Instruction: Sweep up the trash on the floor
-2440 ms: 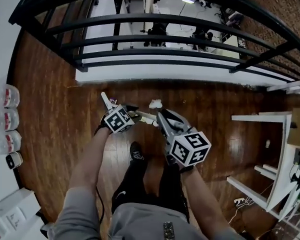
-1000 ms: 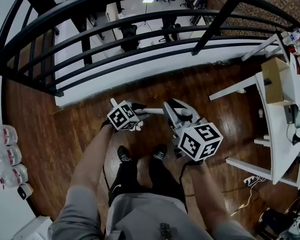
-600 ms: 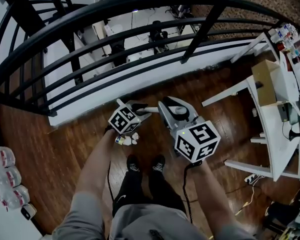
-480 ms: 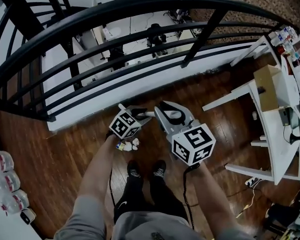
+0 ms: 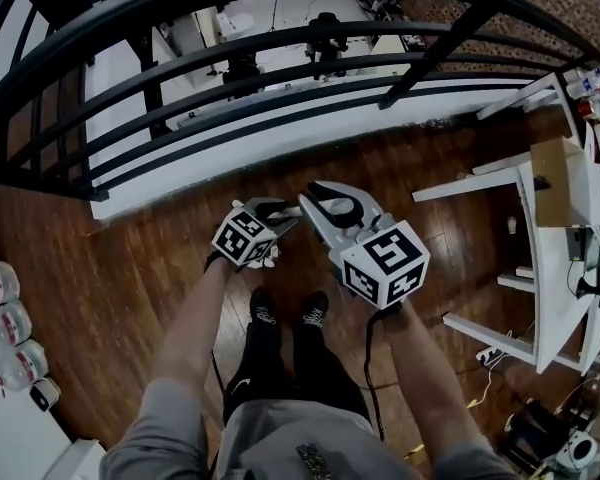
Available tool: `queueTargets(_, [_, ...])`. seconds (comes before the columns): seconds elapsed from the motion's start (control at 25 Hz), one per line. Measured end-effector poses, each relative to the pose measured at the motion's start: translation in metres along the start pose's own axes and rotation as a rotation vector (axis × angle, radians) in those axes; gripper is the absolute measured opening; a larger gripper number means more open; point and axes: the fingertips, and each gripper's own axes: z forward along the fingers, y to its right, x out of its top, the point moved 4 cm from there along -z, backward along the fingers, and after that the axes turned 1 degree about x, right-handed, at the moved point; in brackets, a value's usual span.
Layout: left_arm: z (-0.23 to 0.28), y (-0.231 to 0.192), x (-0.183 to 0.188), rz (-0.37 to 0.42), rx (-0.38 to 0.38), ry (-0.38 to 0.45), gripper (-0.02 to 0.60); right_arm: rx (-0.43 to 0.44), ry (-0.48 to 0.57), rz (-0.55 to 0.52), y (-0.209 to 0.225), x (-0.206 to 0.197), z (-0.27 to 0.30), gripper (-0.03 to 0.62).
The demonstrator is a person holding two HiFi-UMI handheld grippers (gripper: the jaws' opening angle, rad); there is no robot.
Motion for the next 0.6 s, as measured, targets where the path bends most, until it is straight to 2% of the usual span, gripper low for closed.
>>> queueTargets(0.12, [-0.007,0.012,-0.007,0.006,0.007,-0.012,0.153,0.019,0.004,-0.014,-0.014,-0.005,-0.010,0.067])
queueTargets(0.24, [-0.007,0.033,-0.002,0.046,-0.008,-0.012,0.153,0.001,0.036,-0.010,-0.018,-0.007,-0.037,0.067])
queueTargets(0.44, [0.020,0.080,0.018,0.129,-0.076,-0.027,0.156,-0.088,0.092,0.034,-0.004,-0.019,-0.105,0.069])
queueTargets(0.6, [0.050,0.124,0.019,0.166,-0.150,-0.063,0.156,-0.172,0.118,0.080,0.008,-0.040,-0.153,0.069])
